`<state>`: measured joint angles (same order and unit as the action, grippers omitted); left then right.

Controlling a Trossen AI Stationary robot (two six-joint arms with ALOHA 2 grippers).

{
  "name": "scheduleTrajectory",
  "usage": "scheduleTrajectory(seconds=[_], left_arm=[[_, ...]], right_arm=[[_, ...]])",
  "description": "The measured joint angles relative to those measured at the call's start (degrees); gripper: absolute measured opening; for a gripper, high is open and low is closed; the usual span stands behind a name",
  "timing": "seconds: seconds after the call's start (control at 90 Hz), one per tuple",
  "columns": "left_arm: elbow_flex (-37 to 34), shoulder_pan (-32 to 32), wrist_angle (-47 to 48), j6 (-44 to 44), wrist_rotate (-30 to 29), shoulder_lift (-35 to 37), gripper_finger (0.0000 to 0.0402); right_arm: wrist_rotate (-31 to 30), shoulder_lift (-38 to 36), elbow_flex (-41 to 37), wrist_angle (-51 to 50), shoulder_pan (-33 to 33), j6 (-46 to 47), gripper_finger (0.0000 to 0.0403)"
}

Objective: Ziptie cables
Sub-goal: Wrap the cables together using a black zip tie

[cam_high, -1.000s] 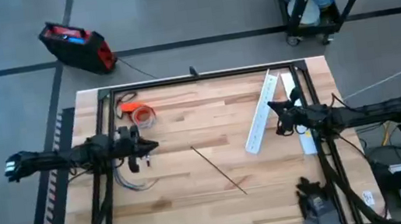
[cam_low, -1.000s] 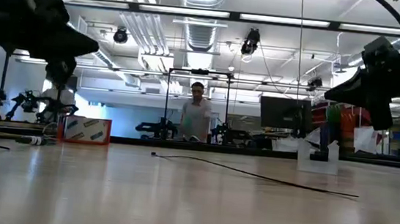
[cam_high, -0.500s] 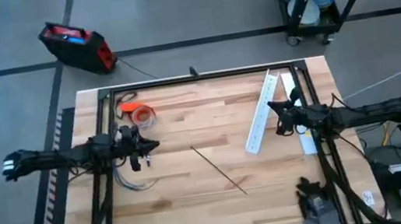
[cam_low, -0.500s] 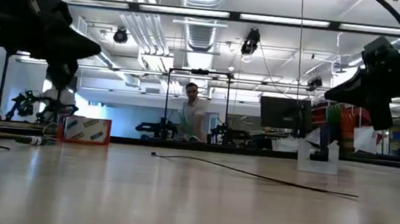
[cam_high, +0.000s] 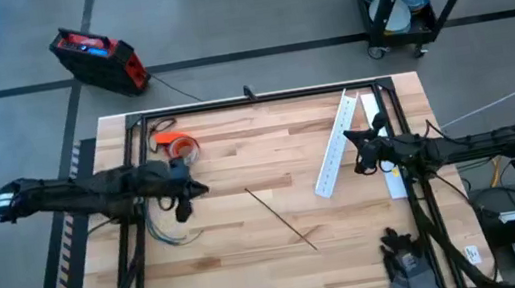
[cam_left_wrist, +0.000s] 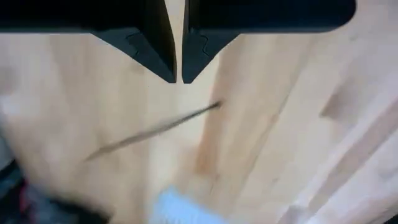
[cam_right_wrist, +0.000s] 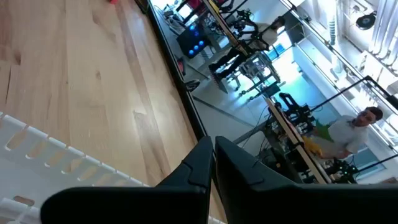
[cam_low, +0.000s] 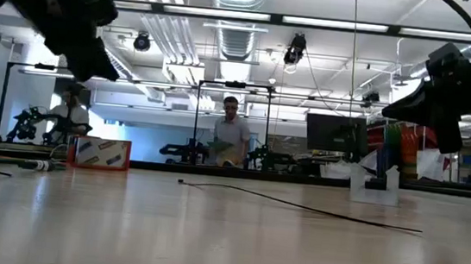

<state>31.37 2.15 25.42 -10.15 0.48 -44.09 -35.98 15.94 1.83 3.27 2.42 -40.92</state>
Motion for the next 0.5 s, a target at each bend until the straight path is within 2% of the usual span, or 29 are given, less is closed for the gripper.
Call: scheduleTrajectory(seconds=[0.156,0.278,0.389,0.5], left_arm=[[12.9,-0.1,15.8,8.4,0.0,-9.9,0.0014],[20.9,-0.1,27.0,19.3,-0.1,-16.3,0.0029],[24.3,-0.1,34.9,30.7,0.0,-20.8,0.0064],[24.5,-0.1,36.5,39.5,0.0,-24.2,0.0113]], right_arm=[[0.0,0.0,0.0,0.0,0.0,0.0,0.0007],[0.0,0.0,0.0,0.0,0.0,0.0,0.0007],[0.0,0.0,0.0,0.0,0.0,0.0,0.0007],[0.0,0.0,0.0,0.0,0.0,0.0,0.0007]])
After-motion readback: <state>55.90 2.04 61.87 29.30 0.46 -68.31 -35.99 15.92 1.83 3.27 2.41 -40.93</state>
